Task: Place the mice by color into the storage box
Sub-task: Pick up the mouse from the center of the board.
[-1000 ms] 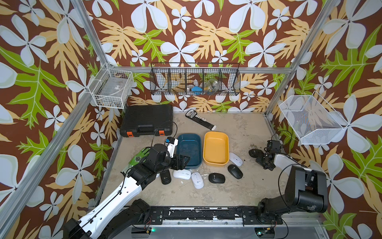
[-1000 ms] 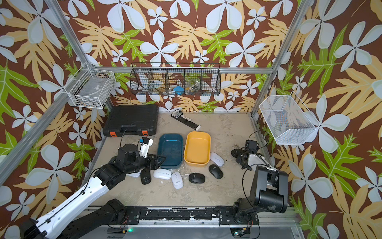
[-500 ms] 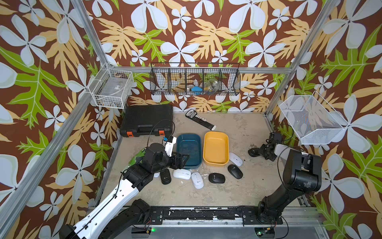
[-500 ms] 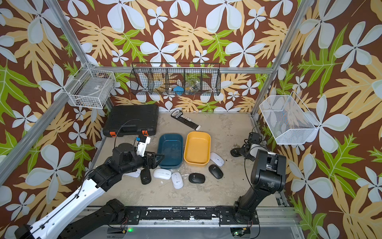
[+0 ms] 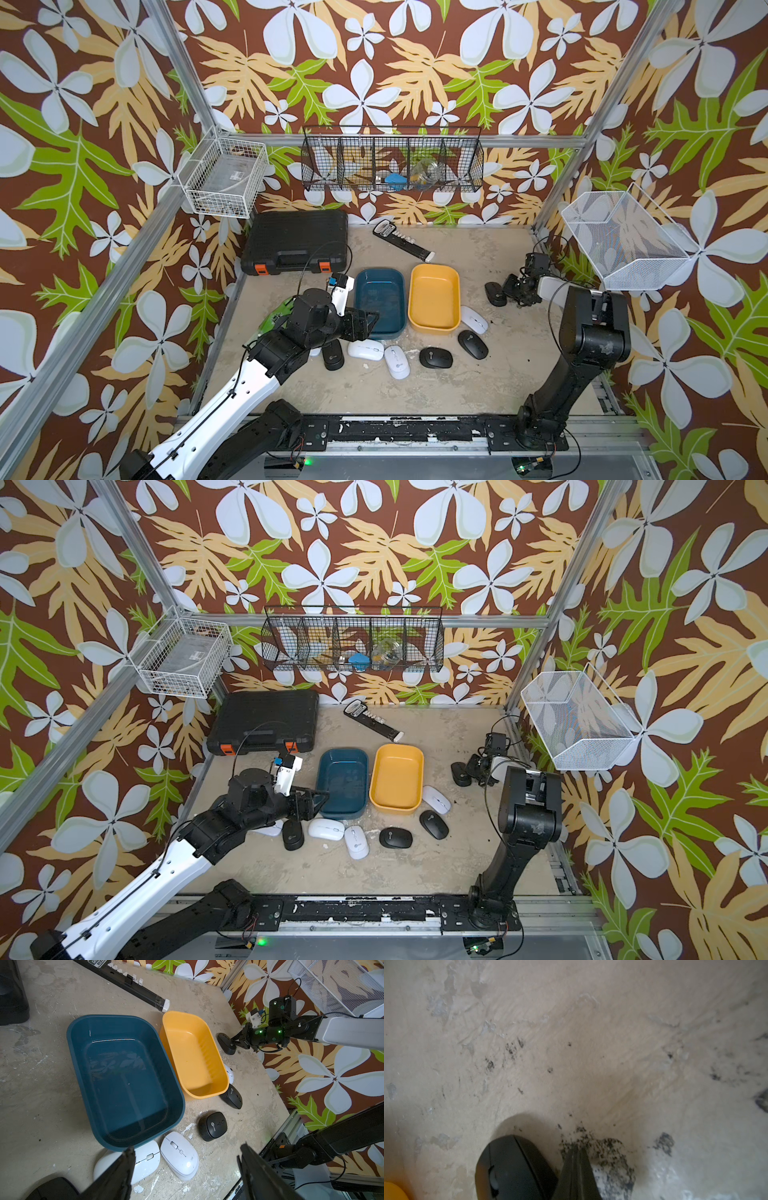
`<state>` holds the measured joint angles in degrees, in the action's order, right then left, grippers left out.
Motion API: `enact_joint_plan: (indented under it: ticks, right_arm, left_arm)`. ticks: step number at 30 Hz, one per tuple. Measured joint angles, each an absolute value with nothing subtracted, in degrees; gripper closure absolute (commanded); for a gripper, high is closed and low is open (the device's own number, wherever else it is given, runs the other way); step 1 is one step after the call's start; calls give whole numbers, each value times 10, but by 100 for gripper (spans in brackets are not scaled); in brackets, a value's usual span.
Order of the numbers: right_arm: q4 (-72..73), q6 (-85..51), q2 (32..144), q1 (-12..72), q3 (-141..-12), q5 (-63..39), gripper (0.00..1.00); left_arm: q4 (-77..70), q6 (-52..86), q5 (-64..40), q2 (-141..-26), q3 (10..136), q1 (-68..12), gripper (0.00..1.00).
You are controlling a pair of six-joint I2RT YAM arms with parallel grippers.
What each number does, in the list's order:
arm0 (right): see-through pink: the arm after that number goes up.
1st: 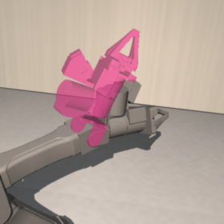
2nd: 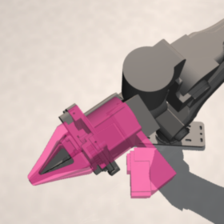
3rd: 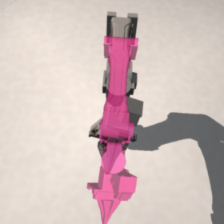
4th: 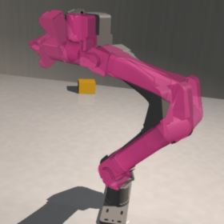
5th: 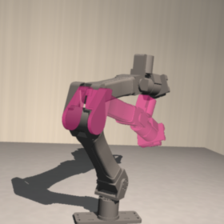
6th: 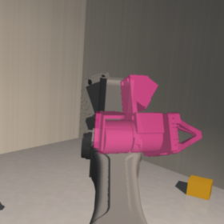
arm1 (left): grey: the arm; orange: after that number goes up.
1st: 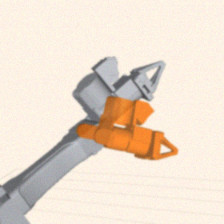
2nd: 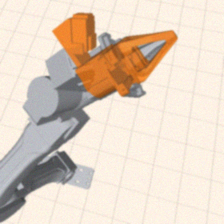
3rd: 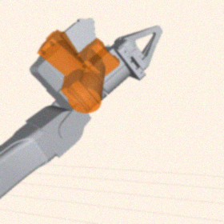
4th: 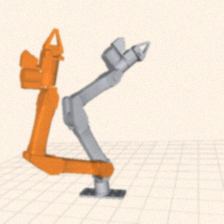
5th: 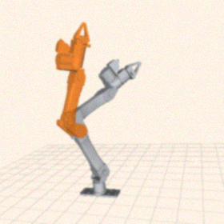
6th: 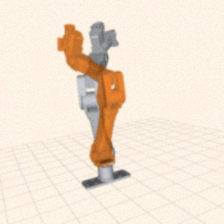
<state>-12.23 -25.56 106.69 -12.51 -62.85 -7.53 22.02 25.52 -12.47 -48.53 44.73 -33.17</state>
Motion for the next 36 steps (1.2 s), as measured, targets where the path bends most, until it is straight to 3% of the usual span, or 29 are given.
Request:
enact_joint_plan:
  ticks: [5, 9, 16, 21, 34, 36]
  right_arm:
    - [-153, -253, 1003, -125, -622, -57, 65]
    - [-165, -226, 945, -120, -610, -60, 37]
    - [-190, -127, 971, -55, -631, -76, 33]
    - [-217, -84, 1028, -20, -657, -33, 32]
    - [-232, -59, 1040, -15, -662, 15, 29]
    - [-233, -60, 1048, -16, -666, 14, 24]
  left_arm:
    - [220, 259, -125, -480, 436, -332, 18]
    - [220, 265, -125, -479, 432, -332, 17]
    - [202, 270, -140, -462, 404, -332, 16]
    - [202, 272, -144, -457, 399, -332, 16]
    - [198, 274, -144, -462, 384, -332, 15]
    - [195, 274, -144, -464, 382, -332, 15]
